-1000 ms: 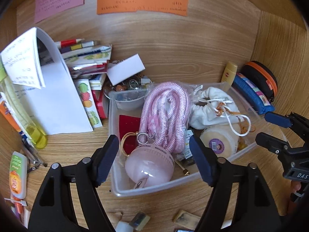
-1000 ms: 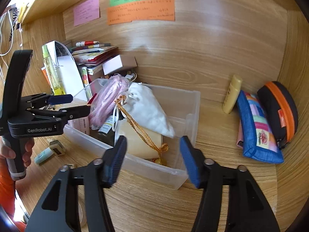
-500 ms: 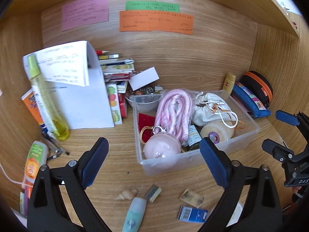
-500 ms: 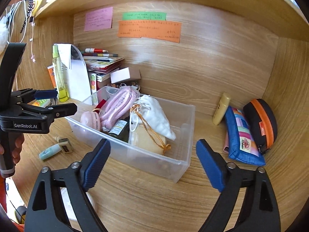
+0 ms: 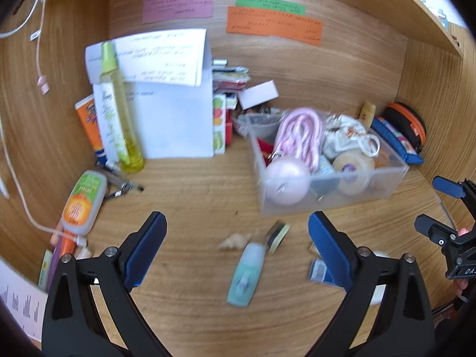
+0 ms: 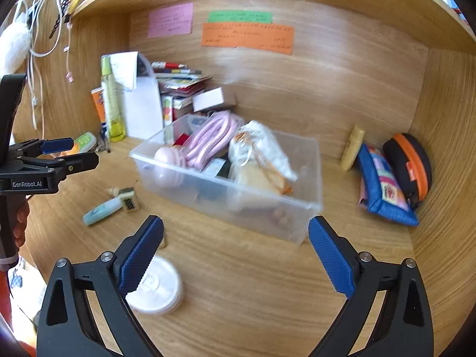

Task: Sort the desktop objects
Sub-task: 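Grasp the white round lidded container with the right tool while the left tool grasps the light blue bottle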

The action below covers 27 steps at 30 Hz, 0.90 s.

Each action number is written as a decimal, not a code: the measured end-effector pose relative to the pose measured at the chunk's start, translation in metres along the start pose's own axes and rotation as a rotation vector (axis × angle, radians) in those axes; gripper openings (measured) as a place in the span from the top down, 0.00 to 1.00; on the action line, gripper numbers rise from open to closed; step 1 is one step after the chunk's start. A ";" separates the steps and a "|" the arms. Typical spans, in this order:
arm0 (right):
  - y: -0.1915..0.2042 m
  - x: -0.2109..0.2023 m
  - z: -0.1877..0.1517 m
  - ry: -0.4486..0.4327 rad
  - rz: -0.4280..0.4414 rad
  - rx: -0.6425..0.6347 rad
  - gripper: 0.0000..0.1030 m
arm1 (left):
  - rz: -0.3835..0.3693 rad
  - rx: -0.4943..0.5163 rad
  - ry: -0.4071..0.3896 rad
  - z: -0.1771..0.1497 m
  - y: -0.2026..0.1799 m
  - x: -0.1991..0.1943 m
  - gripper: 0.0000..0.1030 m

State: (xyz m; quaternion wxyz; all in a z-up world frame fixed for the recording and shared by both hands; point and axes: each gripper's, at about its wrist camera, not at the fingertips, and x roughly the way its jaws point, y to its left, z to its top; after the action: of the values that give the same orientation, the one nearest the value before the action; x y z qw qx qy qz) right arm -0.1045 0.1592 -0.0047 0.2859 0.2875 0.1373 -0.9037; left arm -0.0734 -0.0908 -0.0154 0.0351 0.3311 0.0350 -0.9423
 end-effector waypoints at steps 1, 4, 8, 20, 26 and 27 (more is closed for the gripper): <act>0.004 0.000 -0.004 0.007 0.001 -0.003 0.05 | 0.006 0.000 0.006 -0.004 0.001 0.000 0.06; 0.014 0.003 -0.013 0.033 0.021 -0.009 0.05 | 0.011 -0.012 0.032 -0.015 0.007 0.004 0.06; 0.030 0.012 -0.028 0.083 0.056 -0.027 0.05 | 0.007 -0.024 0.077 -0.031 0.013 0.013 0.06; 0.060 0.037 -0.057 0.186 0.146 -0.086 0.05 | 0.004 0.022 0.176 -0.051 0.015 0.041 0.06; 0.059 0.042 -0.060 0.208 0.170 -0.070 0.07 | -0.026 0.120 0.195 -0.047 0.003 0.049 0.06; 0.059 0.042 -0.060 0.210 0.172 -0.071 0.08 | -0.026 0.139 0.194 -0.046 0.001 0.050 0.06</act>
State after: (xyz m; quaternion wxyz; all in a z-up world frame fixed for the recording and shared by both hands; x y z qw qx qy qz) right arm -0.0711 0.1185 -0.0827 0.3566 0.3808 0.1730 -0.8354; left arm -0.0837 -0.0894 -0.0823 -0.0035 0.4218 -0.0228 -0.9064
